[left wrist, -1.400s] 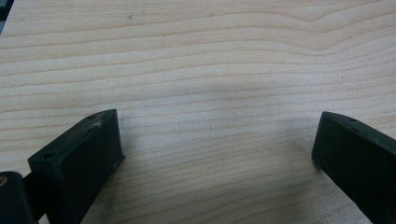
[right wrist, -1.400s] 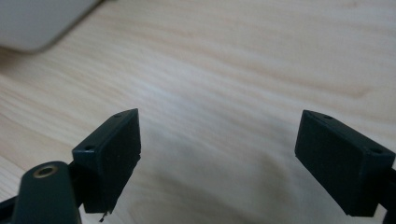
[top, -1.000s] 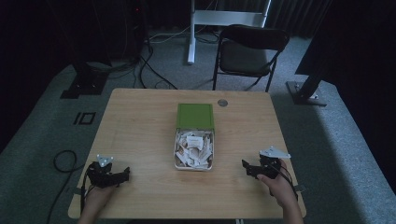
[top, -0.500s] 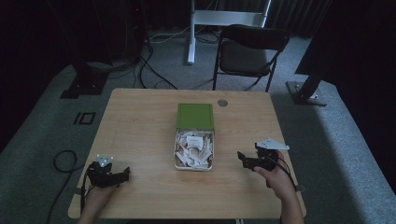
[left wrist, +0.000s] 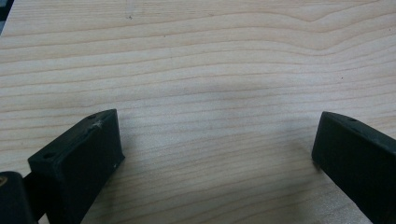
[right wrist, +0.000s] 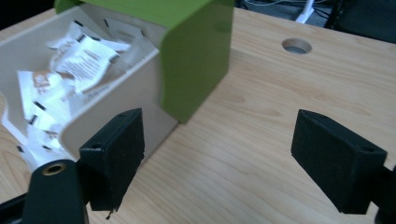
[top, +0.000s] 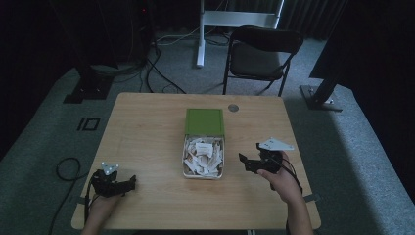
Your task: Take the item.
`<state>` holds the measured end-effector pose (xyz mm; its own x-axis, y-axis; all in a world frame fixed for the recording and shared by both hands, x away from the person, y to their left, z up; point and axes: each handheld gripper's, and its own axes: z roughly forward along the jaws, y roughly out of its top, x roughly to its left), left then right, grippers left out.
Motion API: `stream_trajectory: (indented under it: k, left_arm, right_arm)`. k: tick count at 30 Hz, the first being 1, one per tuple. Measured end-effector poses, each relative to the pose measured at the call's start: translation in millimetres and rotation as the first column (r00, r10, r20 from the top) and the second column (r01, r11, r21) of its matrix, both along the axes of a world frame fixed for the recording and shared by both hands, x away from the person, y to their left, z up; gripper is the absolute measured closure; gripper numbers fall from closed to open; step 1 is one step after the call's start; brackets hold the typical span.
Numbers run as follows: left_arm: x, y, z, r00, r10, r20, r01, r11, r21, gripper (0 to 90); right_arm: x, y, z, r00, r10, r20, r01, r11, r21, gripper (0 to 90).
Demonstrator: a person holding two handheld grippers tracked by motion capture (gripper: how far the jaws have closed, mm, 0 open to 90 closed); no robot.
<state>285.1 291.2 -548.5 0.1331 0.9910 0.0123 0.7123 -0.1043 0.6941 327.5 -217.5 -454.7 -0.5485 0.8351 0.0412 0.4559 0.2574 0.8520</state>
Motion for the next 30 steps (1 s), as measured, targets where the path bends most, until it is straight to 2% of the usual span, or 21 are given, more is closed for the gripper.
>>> stream_trajectory:
  k: [17, 25, 30]
  left_arm:
    - [0.0, 0.0, 0.1, 1.0000, 0.000, -0.001, 0.000, 1.0000, 0.000, 2.4]
    - [0.0, 0.1, 0.1, 1.0000, 0.000, 0.000, 0.000, 1.0000, 0.000, 2.4]
    - [0.0, 0.1, 0.1, 1.0000, -0.001, -0.001, 0.001, 1.0000, 0.001, 2.4]
  right_arm:
    - [9.6, 34.6, 11.6, 0.9969, 0.078, 0.010, -0.078, 0.997, 0.017, 17.4]
    - [14.2, 61.4, 17.7, 0.9894, 0.144, 0.017, -0.144, 0.989, 0.024, 17.4]
    - [16.4, 71.7, 17.9, 0.9866, 0.162, 0.018, -0.163, 0.986, 0.026, 17.4]
